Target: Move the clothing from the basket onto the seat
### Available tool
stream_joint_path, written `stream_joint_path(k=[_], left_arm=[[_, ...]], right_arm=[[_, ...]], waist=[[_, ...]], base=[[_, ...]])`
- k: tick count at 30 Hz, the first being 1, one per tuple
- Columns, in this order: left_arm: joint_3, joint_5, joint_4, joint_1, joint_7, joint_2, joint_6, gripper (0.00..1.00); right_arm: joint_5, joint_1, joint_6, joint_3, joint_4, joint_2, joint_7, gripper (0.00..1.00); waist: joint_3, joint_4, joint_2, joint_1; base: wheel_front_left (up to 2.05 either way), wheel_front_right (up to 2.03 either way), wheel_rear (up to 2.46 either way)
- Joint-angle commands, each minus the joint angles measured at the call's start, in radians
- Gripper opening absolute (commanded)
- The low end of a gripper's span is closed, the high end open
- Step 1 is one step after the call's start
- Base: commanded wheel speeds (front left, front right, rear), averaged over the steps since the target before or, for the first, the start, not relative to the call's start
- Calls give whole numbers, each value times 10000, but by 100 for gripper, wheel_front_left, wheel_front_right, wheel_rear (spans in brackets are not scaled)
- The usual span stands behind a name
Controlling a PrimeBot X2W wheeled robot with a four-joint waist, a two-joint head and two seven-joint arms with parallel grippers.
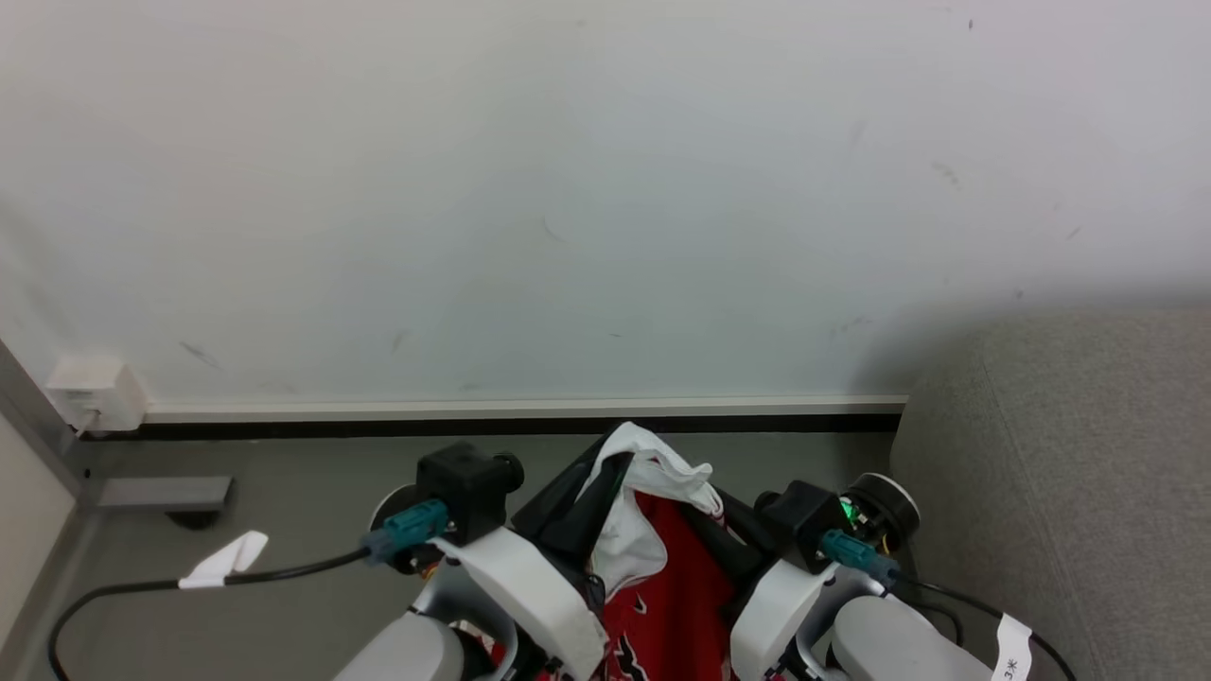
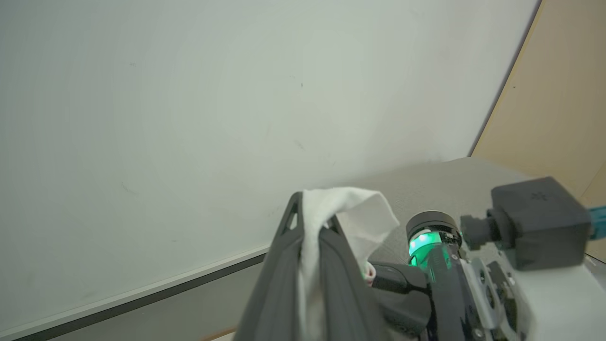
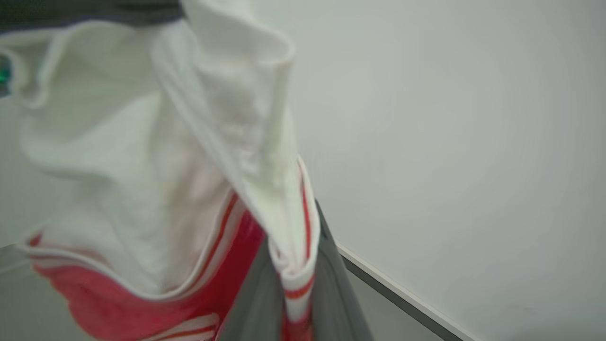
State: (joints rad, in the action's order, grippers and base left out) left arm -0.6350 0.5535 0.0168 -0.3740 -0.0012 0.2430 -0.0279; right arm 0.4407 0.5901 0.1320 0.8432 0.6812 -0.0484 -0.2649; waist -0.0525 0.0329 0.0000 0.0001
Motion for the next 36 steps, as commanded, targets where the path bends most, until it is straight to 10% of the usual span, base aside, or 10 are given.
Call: stream_joint_path(k=[1,2,3,36], left_arm=[[22,-188,24,83,-67,100,-50,41],[33,-202,69,110,-130,119,-77,84],[33,-210,139,158,-158,139,-86,100],[-550,-258,1471,57,-1215,-196,334,100]], right_arm=[[137,41,-25,-69,53,-38,8,0],[202,26,-25,-166,71,-36,8,0],[236,20,-25,-273,115,-38,6,0],[-1240,-209,-23,-4155,-1289,-1528,149,0]], waist=[[43,-73,0,-1],[62,-141,0,-1],[77,-227,0,-1],[1012,-3327,0,-1]], base=[[0,0,0],[0,0,0],[0,0,0],[0,0,0]])
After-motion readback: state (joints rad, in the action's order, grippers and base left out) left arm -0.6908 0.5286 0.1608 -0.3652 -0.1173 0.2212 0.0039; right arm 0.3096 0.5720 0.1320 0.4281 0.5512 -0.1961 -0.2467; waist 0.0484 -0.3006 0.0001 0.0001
